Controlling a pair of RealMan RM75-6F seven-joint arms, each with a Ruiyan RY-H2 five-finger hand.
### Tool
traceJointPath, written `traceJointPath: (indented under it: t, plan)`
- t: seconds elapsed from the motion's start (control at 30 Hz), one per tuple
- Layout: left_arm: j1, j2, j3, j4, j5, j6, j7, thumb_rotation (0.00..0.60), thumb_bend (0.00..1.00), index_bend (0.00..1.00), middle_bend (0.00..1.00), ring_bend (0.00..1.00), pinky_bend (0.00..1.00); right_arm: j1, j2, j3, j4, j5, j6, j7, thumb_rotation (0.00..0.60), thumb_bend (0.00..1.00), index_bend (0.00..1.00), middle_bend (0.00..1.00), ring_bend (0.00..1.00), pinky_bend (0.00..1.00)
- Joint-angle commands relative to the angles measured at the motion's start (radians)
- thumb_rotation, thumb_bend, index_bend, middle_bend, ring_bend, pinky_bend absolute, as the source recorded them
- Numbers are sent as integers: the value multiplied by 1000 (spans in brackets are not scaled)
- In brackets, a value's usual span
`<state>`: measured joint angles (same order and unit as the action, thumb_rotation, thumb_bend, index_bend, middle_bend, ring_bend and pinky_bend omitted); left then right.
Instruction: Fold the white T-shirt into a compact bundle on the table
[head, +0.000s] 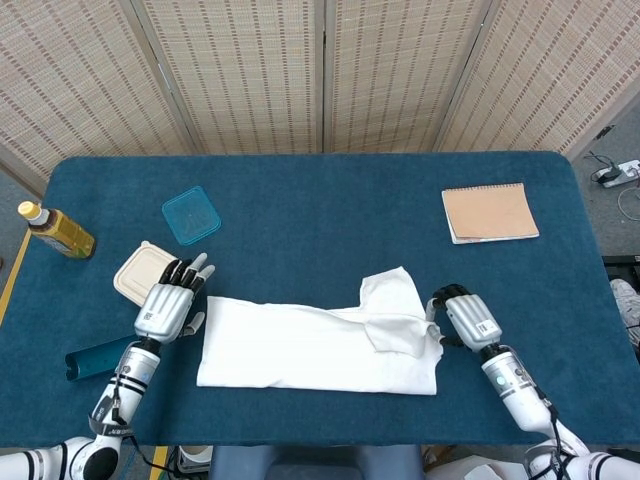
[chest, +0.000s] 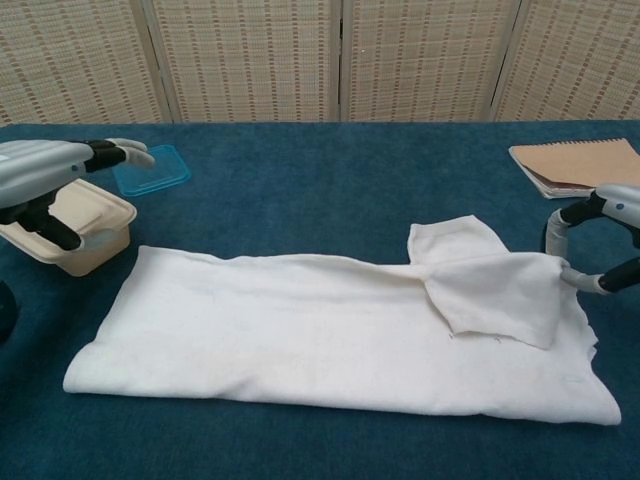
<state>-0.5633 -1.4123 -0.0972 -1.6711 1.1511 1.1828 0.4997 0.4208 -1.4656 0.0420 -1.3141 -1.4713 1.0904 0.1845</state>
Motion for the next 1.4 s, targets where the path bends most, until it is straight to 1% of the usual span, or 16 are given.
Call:
traceJointPath:
  t: [0.03, 0.1, 0.17, 0.3, 0.37, 0.47, 0.53, 0.57, 0.63, 0.73, 0.83, 1.03, 1.2, 1.4]
  plan:
    - [25, 35, 10, -51, 24, 26, -19, 600, 377, 0, 0, 0, 0, 7, -5, 8, 4, 25, -22, -35, 600, 292, 214, 215, 149, 92]
    - [37, 52, 15, -77, 35, 37, -31, 600, 376, 0, 0, 0, 0, 9, -3, 12, -2, 36, -28, -48, 600, 260, 88, 171, 119, 76]
    - [52, 74, 23, -107, 45, 47, -47, 600, 368, 0, 0, 0, 0, 10, 4, 12, -12, 42, -34, -58, 600, 234, 11, 135, 91, 61]
    - [79, 111, 36, -146, 65, 65, -76, 600, 361, 0, 0, 0, 0, 10, 20, -3, -17, 19, -25, -83, 600, 204, 0, 86, 56, 38]
    - [91, 129, 41, -161, 73, 72, -90, 600, 361, 0, 0, 0, 0, 7, 29, -16, -15, -12, -5, -91, 600, 198, 0, 81, 51, 32]
    - [107, 151, 47, -181, 81, 79, -113, 600, 361, 0, 0, 0, 0, -3, 37, -44, 6, -86, 56, -90, 600, 192, 0, 83, 50, 31]
    - [118, 163, 52, -188, 90, 85, -123, 600, 361, 0, 0, 0, 0, -10, 41, -66, 27, -137, 97, -87, 600, 191, 26, 100, 50, 31]
    - [122, 166, 55, -190, 93, 87, -126, 600, 361, 0, 0, 0, 0, -14, 41, -74, 37, -152, 110, -88, 600, 191, 64, 114, 50, 31]
    - [129, 173, 58, -194, 99, 89, -135, 600, 361, 0, 0, 0, 0, -17, 41, -93, 55, -180, 123, -81, 600, 191, 173, 147, 50, 31]
    - [139, 178, 58, -199, 101, 91, -149, 600, 361, 0, 0, 0, 0, -16, 36, -111, 74, -202, 125, -77, 600, 191, 272, 176, 50, 31]
    - [147, 180, 60, -200, 106, 93, -159, 600, 360, 0, 0, 0, 0, -14, 25, -118, 91, -208, 119, -79, 600, 192, 347, 197, 50, 31]
    - [163, 186, 62, -198, 112, 97, -171, 600, 361, 0, 0, 0, 0, -2, -9, -119, 125, -215, 105, -84, 600, 193, 409, 222, 61, 31]
    - [172, 190, 60, -196, 114, 98, -182, 600, 360, 0, 0, 0, 0, 7, -23, -120, 141, -220, 98, -93, 600, 196, 429, 237, 70, 31]
    - [181, 195, 57, -194, 120, 97, -200, 600, 360, 0, 0, 0, 0, 25, -56, -121, 171, -239, 92, -119, 600, 242, 476, 262, 90, 31]
